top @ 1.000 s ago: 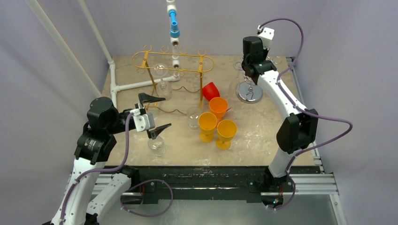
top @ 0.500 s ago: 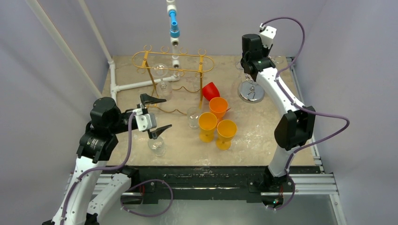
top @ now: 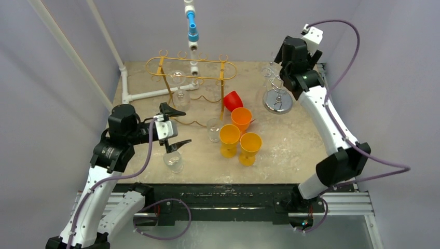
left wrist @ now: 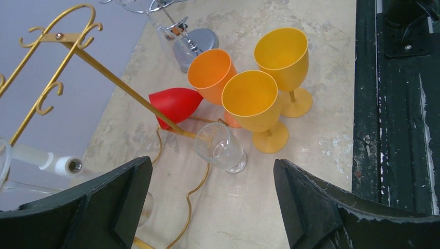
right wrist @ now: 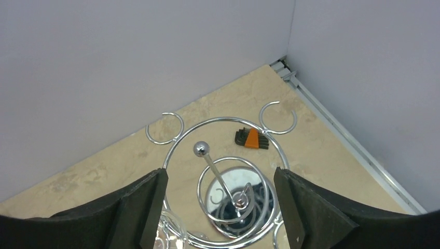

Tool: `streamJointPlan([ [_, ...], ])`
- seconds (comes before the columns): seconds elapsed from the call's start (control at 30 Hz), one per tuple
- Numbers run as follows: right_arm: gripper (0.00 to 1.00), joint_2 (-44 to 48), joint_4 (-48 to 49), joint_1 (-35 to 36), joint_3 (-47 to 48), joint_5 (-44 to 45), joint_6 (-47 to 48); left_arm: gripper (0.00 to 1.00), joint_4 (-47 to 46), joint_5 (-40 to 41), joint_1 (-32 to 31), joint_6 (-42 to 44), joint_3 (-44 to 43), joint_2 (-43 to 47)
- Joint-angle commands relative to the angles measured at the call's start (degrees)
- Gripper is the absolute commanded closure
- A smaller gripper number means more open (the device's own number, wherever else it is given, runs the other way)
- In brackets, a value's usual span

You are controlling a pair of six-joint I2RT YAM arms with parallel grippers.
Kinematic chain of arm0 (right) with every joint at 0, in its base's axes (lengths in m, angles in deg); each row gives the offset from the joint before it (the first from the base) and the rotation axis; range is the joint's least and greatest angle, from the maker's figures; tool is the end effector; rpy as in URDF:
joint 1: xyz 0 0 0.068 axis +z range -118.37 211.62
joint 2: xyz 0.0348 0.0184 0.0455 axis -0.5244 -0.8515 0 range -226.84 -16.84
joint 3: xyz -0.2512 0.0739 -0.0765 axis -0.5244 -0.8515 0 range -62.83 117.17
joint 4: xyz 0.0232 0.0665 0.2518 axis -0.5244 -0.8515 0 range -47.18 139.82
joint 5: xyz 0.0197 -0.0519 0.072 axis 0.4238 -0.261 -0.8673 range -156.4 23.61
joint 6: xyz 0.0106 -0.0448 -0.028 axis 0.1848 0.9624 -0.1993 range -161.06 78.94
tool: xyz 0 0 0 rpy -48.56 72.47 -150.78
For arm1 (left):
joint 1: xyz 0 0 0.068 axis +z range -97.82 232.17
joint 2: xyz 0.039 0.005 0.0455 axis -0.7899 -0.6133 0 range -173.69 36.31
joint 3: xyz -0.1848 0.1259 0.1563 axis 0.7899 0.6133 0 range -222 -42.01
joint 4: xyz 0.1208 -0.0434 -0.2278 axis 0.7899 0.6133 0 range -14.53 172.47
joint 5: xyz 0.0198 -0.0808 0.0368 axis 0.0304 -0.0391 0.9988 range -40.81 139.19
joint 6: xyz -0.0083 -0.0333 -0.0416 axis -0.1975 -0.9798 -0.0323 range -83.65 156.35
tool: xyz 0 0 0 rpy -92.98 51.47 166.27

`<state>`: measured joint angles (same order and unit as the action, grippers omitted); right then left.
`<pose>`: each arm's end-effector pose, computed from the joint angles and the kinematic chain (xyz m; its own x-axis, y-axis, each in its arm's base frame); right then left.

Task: Place the wine glass upside down on the wine glass rack
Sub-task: Adjust the wine rack at the center of the board, then pick up the wine glass at the center of the board.

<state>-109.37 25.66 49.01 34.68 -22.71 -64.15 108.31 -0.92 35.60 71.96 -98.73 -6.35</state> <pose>0.3554 0.0856 0.4256 -0.1290 0.2568 -0.9578 0.4970 0.8526 0.1616 0.1270 -0.0663 0.3790 0.2613 0.3119 -0.9135 0.8943 0.2779 0.3507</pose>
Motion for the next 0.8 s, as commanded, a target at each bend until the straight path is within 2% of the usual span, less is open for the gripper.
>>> streamJointPlan([
  [0.0, 0.15, 8.9, -1.4, 1.8, -4.7, -0.8, 0.5, 0.05, 2.4, -0.1, 0.1, -1.2, -2.5, -1.1],
  [0.1, 0.15, 14.0, -1.7, 5.8, -9.6, 1.7, 1.8, 0.02, 5.1, -0.3, 0.1, -0.9, -3.7, -2.6],
  [0.2, 0.15, 18.2, -2.9, 12.6, -13.5, 6.4, 3.2, 0.0, 3.6, 0.1, 0.1, -1.4, -3.6, -1.9],
  [0.23, 0.15, 19.1, -3.7, 15.4, -14.1, 7.5, 3.3, 0.0, 1.2, 0.5, 0.1, -3.0, -3.3, -1.3],
  [0.3, 0.15, 19.9, -6.0, 21.2, -14.4, 9.5, 3.1, 0.0, -7.1, 4.5, 0.1, -13.9, -2.3, 0.0],
  [0.33, 0.15, 19.8, -7.7, 24.2, -14.1, 10.4, 2.5, 0.0, -9.3, 6.9, 0.1, -16.4, -2.7, 0.1],
  [0.43, 0.15, 18.8, -11.3, 32.1, -13.0, 11.3, 1.1, 0.0, -9.3, 12.0, 0.1, -20.0, -5.6, -0.6],
  [0.53, 0.17, 15.4, -12.6, 40.1, -11.2, 8.0, 1.1, 0.0, -8.6, 20.6, 0.1, -24.8, -8.5, -0.8],
  [0.63, 0.17, 7.8, -15.9, 44.6, -5.8, 2.8, 1.6, 0.0, -5.6, 30.2, 0.1, -30.0, -12.5, -0.7],
  [0.77, 0.19, -1.3, -19.0, 46.9, -0.4, -5.1, 2.7, 0.0, 0.0, 31.8, 0.1, -28.4, -17.6, -1.1],
])
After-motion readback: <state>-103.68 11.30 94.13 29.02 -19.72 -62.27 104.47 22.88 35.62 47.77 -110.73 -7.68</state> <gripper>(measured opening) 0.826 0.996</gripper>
